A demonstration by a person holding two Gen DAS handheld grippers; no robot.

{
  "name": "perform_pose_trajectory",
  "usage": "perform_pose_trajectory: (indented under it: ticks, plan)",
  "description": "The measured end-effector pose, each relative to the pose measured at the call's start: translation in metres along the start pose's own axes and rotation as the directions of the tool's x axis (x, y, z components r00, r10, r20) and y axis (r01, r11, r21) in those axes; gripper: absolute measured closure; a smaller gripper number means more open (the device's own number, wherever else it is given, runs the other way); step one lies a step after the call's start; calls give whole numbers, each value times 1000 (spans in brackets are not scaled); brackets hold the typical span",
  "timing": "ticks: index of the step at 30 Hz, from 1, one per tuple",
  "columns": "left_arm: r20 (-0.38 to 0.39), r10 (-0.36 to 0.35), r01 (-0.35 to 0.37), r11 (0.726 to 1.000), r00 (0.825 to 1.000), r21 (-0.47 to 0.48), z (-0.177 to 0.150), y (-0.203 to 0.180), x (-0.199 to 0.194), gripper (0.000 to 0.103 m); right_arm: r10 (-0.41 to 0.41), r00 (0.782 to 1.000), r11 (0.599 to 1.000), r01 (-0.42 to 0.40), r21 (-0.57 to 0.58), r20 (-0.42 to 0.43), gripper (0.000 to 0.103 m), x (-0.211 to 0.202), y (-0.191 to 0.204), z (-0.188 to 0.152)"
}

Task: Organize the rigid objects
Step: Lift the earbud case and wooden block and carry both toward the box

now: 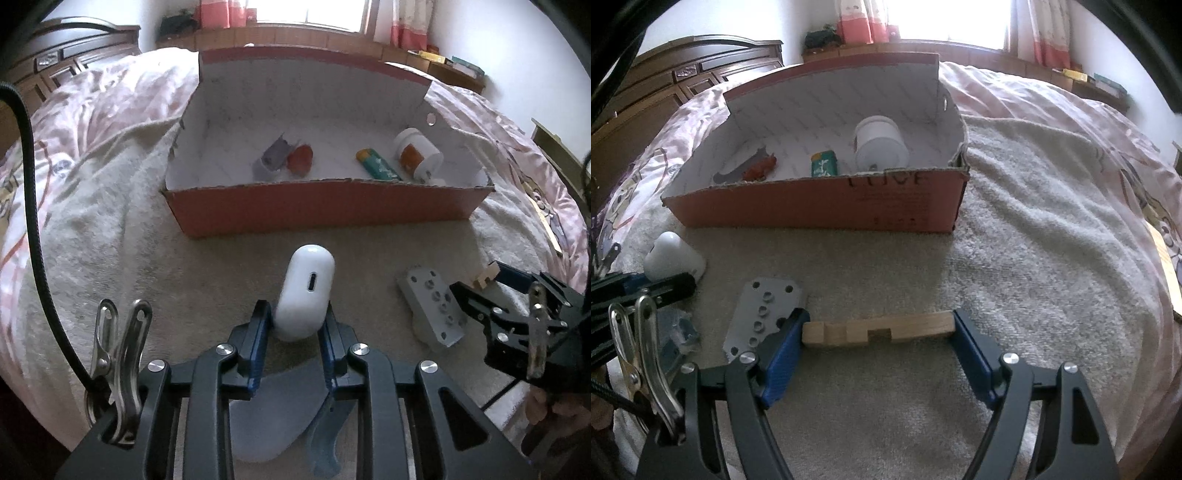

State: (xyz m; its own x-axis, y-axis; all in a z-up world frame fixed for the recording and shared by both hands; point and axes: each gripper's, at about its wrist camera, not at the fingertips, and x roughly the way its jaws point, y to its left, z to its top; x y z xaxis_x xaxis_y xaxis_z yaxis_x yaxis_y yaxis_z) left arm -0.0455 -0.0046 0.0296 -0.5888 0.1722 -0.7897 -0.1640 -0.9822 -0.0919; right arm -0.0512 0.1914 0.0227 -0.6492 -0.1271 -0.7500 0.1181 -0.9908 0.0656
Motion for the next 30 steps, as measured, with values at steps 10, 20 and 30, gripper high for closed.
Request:
perform_pose_trajectory:
  ticks: [10,20,30]
  plan:
    - [7,154,-154,988,988,21,4,-11,3,80,0,1000,1000,0,-8,9,23,1,0,-1]
    - [46,177,-176,984,983,-17,4,2,-14,80,30,1000,999,-30,27,10,23,-3,-4,1]
    - [98,195,-191,980,976,-48,6,13,-32,80,60,998,998,-60,16,35,23,-15,5,5]
